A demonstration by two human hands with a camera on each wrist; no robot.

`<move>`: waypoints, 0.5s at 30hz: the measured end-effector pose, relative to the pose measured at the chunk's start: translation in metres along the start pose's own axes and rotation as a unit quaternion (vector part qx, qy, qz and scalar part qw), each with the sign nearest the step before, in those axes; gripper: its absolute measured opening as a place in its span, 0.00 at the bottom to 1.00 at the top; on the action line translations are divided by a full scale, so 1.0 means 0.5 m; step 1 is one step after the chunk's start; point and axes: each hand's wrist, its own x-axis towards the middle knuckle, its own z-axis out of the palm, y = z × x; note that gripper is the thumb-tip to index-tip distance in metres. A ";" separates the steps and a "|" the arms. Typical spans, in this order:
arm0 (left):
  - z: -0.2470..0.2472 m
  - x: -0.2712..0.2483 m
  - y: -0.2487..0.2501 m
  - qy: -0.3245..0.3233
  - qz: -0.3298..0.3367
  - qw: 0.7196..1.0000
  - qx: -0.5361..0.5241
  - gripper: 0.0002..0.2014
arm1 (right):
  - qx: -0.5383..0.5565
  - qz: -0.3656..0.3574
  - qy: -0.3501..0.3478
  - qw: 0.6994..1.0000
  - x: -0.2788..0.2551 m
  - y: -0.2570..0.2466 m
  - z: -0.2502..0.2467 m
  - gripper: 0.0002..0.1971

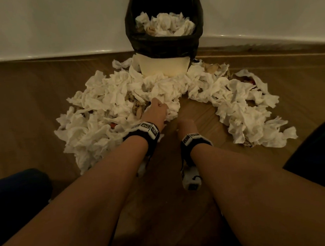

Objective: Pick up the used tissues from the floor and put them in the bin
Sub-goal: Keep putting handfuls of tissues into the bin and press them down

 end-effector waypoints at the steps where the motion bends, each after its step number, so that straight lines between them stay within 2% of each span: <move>1: -0.004 -0.004 -0.001 -0.003 -0.009 1.000 -0.018 0.15 | 0.016 0.007 0.007 1.000 0.001 0.000 0.000 0.15; 4: -0.024 -0.012 -0.009 -0.018 -0.012 0.998 -0.051 0.18 | 0.107 0.058 0.043 0.992 -0.002 0.013 -0.001 0.13; 7: -0.052 -0.021 -0.016 -0.010 -0.031 0.995 -0.094 0.14 | 0.272 0.096 0.055 0.956 -0.009 0.021 -0.022 0.10; 9: -0.078 -0.028 -0.011 0.011 -0.048 0.992 -0.115 0.12 | 0.372 0.089 0.068 0.921 -0.017 0.019 -0.046 0.07; 12: -0.126 -0.035 -0.001 0.017 -0.056 0.994 -0.095 0.22 | 0.464 0.060 0.082 0.880 -0.043 0.004 -0.085 0.08; 15: -0.188 -0.041 0.017 0.022 -0.063 0.995 -0.068 0.22 | 0.527 0.045 0.108 0.842 -0.071 -0.016 -0.121 0.12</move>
